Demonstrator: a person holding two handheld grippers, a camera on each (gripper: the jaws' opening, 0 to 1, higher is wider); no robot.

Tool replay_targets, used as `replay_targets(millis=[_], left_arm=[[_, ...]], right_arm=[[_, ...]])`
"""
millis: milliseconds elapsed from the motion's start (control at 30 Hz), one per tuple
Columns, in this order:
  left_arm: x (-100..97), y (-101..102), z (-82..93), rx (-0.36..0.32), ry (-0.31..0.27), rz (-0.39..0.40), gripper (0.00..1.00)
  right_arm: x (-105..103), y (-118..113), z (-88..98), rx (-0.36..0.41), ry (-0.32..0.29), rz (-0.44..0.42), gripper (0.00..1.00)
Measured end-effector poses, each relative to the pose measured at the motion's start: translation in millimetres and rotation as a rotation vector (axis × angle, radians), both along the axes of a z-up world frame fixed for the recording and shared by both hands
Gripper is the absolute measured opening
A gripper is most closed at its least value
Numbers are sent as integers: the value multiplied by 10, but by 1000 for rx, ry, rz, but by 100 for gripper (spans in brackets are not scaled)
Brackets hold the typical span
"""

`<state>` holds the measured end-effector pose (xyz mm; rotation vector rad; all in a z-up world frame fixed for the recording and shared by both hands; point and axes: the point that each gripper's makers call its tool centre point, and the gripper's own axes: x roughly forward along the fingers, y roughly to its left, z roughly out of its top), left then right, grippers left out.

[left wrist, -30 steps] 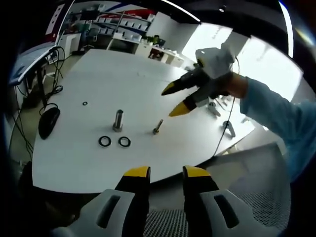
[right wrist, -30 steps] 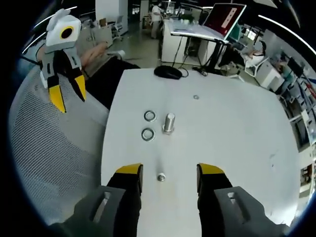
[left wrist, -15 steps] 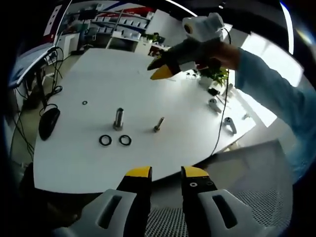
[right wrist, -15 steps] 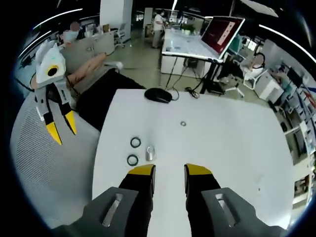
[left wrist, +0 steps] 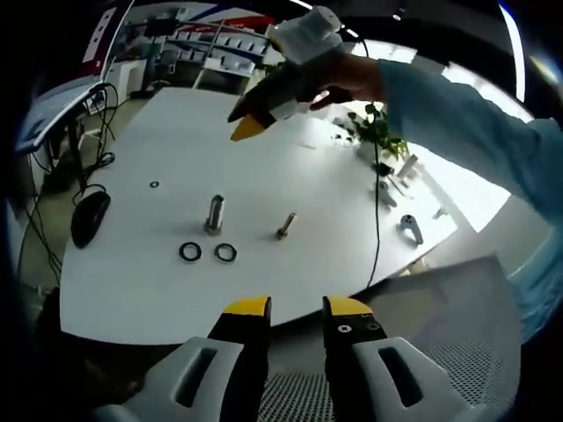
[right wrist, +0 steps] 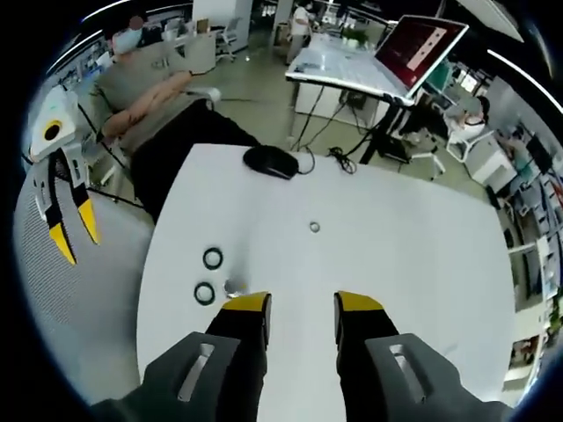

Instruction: Place the washer onto the threaded stud by aligning its center hole with the stud, sliding it down to the base, and recovering from edge contact or off-axis alignment until the washer reaches the visible bottom stop.

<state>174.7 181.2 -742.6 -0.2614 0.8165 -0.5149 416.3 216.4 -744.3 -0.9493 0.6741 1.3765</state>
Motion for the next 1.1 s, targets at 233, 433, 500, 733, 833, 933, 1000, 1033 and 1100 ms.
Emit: replay_targets(millis=[233, 433, 500, 733, 833, 933, 1000, 1033, 1100], left_arm=[[24, 64, -9, 13, 0, 30, 22], [67, 126, -9, 35, -10, 29, 19], [80, 140, -7, 31, -14, 43, 19], [80, 155, -5, 13, -11, 62, 17], [84, 152, 4, 4, -13, 69, 17], [75, 154, -8, 5, -8, 64, 17], [88, 161, 5, -5, -16, 73, 16], [92, 165, 11, -5, -20, 76, 16], [75, 151, 9, -2, -17, 69, 16]], right_arm=[[110, 302, -246, 1, 30, -48, 32], [83, 620, -548, -24, 61, -38, 32], [22, 711, -654, -39, 70, 0, 30], [-87, 902, -986, -88, 101, 45, 28], [-46, 959, -1091, -96, 100, 53, 29], [-58, 986, -1182, -107, 124, 46, 30], [-53, 1021, -1203, -96, 126, 45, 32], [-55, 1031, -1202, -92, 125, 51, 32], [-33, 1103, -1209, -62, 142, 20, 32]])
